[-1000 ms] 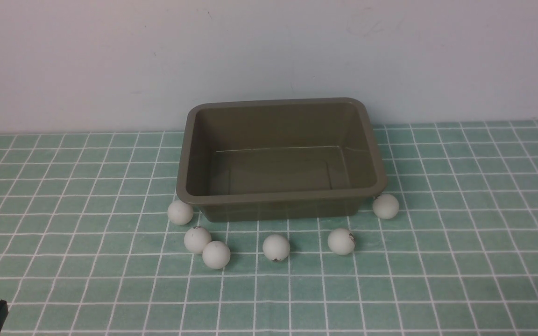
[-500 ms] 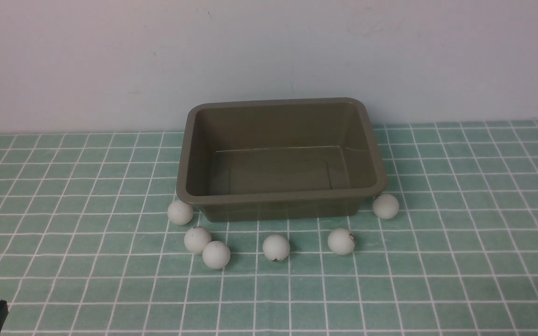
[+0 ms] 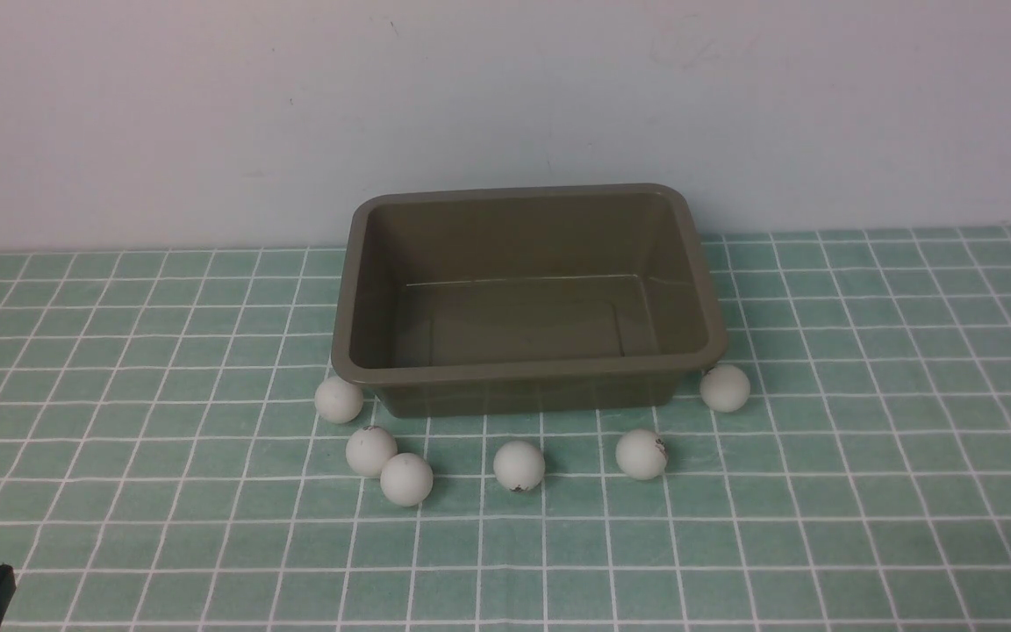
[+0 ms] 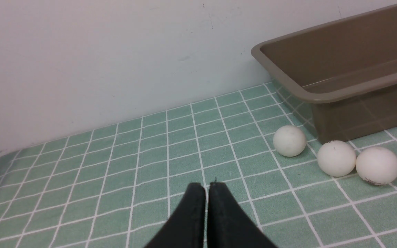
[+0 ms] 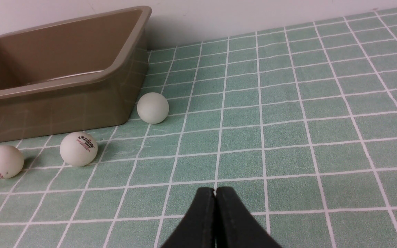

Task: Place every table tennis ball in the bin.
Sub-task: Use the right arm to clamp the table tennis ball closest to it

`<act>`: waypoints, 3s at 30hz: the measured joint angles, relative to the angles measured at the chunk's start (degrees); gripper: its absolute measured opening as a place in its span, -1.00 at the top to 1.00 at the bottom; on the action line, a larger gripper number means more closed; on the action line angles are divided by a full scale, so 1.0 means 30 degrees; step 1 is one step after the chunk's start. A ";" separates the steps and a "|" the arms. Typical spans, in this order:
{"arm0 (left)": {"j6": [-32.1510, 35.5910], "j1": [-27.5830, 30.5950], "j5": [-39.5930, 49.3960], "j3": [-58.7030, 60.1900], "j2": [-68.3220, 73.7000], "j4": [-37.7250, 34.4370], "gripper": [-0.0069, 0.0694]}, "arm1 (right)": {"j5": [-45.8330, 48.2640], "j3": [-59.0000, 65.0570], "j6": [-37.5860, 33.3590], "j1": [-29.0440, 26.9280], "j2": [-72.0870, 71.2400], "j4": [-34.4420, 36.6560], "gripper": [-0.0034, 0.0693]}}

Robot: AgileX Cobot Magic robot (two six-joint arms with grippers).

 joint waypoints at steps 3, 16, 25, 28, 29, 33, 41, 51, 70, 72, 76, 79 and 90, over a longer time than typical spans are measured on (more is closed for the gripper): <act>0.0000 0.0000 0.0000 0.0000 0.0000 0.0000 0.83 | 0.0000 0.0000 0.0000 0.0000 0.0000 0.0000 0.95; 0.0000 0.0000 0.0000 0.0000 0.0000 0.0000 0.83 | 0.0000 0.0000 0.0000 0.0000 0.0000 0.0000 0.95; 0.0000 0.0000 0.0000 0.0000 0.0000 0.0000 0.83 | 0.0000 0.0000 0.0000 0.0000 0.0000 0.0000 0.95; 0.0000 0.0000 0.0000 0.0000 0.0000 0.0000 0.83 | 0.0000 0.0000 0.0000 0.0000 0.0000 0.0000 0.95; 0.0000 0.0000 0.0000 0.0000 0.0000 0.0000 0.83 | 0.0000 0.0000 0.0000 0.0000 0.0000 0.0000 0.95; 0.0000 0.0000 0.0000 0.0000 0.0000 0.0000 0.83 | 0.0000 0.0000 -0.0063 0.0000 0.0000 0.0000 0.95; 0.0000 0.0000 0.0000 0.0000 0.0000 0.0000 0.83 | 0.2533 -0.3918 -0.1993 0.0000 0.0000 0.0350 0.95; 0.0000 0.0000 0.0000 0.0000 0.0000 0.0000 0.83 | 0.6161 -0.9993 -0.2556 0.0000 0.0000 0.1486 0.95; -0.0015 0.0000 0.0000 0.0000 0.0000 0.0000 0.83 | 0.5661 -1.0028 -0.2426 0.0000 0.0000 0.2732 0.95; -0.0015 0.0000 0.0000 0.0000 0.0000 0.0000 0.83 | 0.5661 -1.0028 -0.2426 0.0000 0.0000 0.2740 0.95; -0.0015 0.0000 -0.0018 0.0000 0.0000 0.0000 0.83 | 0.5661 -1.0028 -0.2426 0.0000 0.0000 0.2740 0.95; -0.0157 0.0000 -0.0165 0.0000 0.0000 -0.0070 0.83 | 0.5661 -1.0028 -0.2426 0.0000 0.0000 0.2785 0.95; -0.3692 0.0000 -0.3524 0.0000 0.0000 -0.2585 0.83 | 0.5661 -1.0028 -0.2292 0.0000 0.0000 0.3961 0.95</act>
